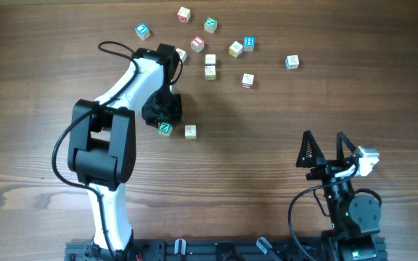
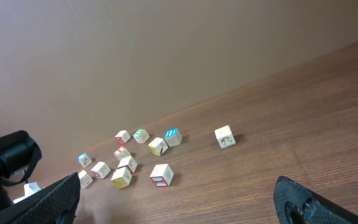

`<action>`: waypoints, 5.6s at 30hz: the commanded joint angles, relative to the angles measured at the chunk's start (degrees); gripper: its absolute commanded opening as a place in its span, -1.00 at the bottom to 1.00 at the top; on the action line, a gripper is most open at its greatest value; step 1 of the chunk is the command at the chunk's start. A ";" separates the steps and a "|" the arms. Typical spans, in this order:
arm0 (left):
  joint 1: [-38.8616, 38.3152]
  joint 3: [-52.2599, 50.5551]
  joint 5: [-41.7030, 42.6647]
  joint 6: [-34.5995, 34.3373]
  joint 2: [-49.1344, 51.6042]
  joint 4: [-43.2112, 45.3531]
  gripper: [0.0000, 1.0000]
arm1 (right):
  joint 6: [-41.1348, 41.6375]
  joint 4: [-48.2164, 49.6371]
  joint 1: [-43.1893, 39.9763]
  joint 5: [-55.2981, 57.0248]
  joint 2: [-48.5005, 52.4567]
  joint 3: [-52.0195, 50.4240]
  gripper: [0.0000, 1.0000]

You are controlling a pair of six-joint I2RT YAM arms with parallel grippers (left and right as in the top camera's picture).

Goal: Form a horizontal line

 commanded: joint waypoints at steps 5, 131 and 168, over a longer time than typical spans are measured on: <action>-0.24 -0.37 0.72 -0.09 -0.42 -1.55 -0.13 | 0.04 0.22 -0.24 -0.70 -0.39 -0.07 1.00; -0.24 -0.37 3.91 -1.38 -0.42 1.07 -0.46 | 0.02 0.20 -0.24 -0.70 -0.39 -0.07 0.99; -0.22 -0.37 3.21 -1.44 -0.42 7.50 -0.28 | 0.02 0.20 -0.24 -0.70 -0.39 -0.07 0.99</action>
